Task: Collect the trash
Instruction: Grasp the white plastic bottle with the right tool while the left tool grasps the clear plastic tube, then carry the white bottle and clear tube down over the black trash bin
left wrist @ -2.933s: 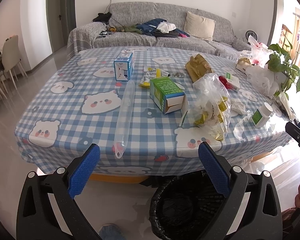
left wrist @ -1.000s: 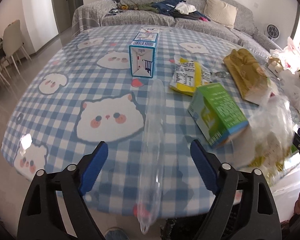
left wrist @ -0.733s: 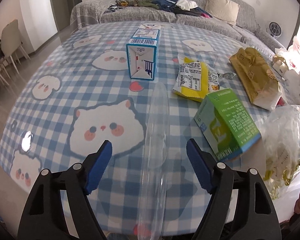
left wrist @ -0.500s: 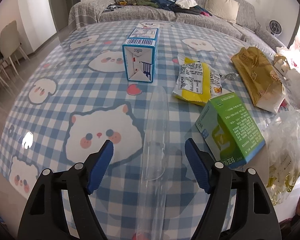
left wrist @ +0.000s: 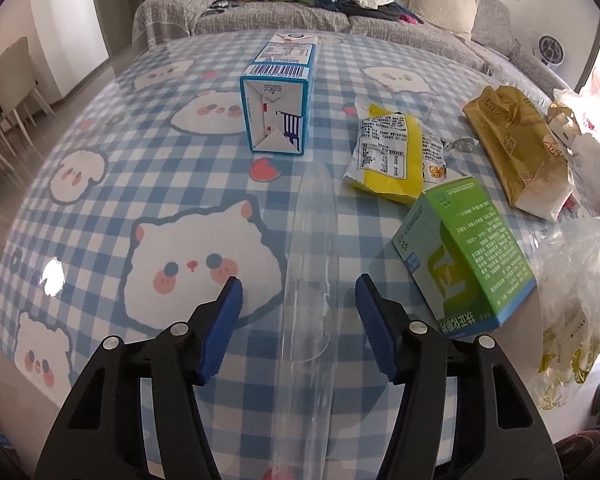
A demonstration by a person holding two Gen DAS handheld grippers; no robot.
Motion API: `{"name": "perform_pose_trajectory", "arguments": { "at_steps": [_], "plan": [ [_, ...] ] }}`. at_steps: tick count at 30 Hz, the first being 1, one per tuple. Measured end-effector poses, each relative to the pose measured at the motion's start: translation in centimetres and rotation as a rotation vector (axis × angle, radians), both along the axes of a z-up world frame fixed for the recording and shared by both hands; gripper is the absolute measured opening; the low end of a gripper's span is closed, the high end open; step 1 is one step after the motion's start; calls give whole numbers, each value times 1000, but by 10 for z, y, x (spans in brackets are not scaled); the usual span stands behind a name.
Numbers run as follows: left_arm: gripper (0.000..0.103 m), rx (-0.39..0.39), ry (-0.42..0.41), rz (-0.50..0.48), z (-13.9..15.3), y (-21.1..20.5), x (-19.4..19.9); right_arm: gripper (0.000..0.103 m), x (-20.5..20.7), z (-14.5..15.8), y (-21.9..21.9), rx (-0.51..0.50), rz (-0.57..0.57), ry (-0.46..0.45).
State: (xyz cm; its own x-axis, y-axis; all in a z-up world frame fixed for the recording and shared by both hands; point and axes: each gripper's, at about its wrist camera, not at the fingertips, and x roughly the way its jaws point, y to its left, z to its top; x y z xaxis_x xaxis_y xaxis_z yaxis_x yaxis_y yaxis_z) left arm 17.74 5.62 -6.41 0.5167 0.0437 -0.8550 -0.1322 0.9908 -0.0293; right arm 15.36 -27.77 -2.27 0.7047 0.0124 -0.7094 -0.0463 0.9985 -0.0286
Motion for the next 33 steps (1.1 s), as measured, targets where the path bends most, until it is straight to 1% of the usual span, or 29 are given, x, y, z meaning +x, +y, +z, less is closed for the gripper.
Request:
{"name": "perform_pose_trajectory", "arguments": {
  "at_steps": [3,7,9,10,11,13,14,16,21,25,27,33],
  "plan": [
    [57,19,-3,3,-1,-4,3,55,-3,-1,2,-24,-15,1],
    [56,39,-4,10,-2,-6,4,55,-1,-6,-3,-25,-46,19],
    [48,51,-8,17,-1,-6,5,55,0,-9,-3,-29,-51,29],
    [46,51,-10,20,-1,-6,5,53,1,-11,-4,-30,-55,36],
    [42,52,-10,20,-1,-6,5,47,2,-12,-6,-27,-57,45],
    [35,63,-11,15,0,-7,5,41,3,-15,-7,-21,-59,63],
    [31,68,-11,12,0,-8,6,36,4,-16,-8,-22,-62,68],
    [26,71,-10,4,0,-10,6,35,3,-17,-9,-24,-66,71],
    [25,65,-11,11,1,-9,7,35,2,-16,-10,-16,-70,74],
    [25,27,-10,17,1,-8,4,35,-1,-14,-10,-21,-70,69],
    [25,8,-7,10,2,-9,0,35,-5,-11,-11,-21,-72,62],
    [25,1,-32,-11,13,-17,-20,35,-20,-2,-10,-16,-68,41]
  ]
}}
